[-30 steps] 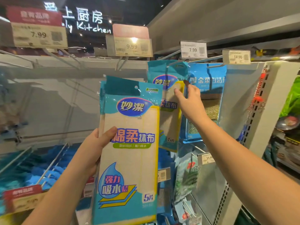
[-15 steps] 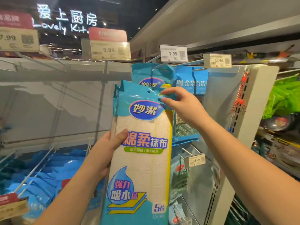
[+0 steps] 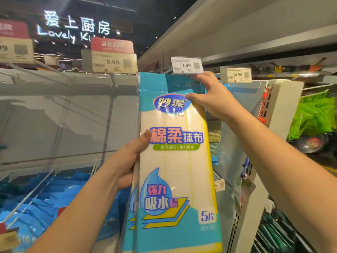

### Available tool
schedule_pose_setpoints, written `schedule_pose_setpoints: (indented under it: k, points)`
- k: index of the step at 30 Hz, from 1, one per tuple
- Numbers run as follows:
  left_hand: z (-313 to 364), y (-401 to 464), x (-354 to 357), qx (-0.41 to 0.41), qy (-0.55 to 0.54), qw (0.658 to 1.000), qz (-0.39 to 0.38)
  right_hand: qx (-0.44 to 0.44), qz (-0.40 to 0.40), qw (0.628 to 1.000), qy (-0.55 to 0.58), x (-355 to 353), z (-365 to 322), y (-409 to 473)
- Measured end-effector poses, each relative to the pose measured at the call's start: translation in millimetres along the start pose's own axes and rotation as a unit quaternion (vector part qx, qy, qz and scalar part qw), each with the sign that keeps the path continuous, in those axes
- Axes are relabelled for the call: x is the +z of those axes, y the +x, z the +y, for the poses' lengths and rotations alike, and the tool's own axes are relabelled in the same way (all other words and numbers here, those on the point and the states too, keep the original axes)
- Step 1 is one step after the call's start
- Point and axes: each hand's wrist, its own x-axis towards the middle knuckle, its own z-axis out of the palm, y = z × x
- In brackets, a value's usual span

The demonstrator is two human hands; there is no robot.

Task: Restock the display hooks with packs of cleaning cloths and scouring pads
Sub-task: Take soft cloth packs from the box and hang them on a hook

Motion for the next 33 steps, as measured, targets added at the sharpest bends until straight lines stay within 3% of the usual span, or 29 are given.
schedule_pose_setpoints:
  k: [15, 19, 27, 33]
  points:
    - [-1, -6, 18, 0.006, 0.014, 0.999, 0.05, 0.043, 0.004, 0.998, 0.051, -20, -2, 14]
    - [1, -5, 22, -0.012, 0.011, 0.998, 0.055, 0.054, -0.005, 0.998, -0.016, -20, -1, 20]
    - [2, 1, 21, -0.004, -0.008, 0.998, 0.064, 0.083, -0.042, 0.995, -0.045, -9, 4, 26]
    - [2, 12, 12, 0.021, 0.005, 0.995, 0.095, 0.189, 0.028, 0.976, 0.103, 20, 16, -28]
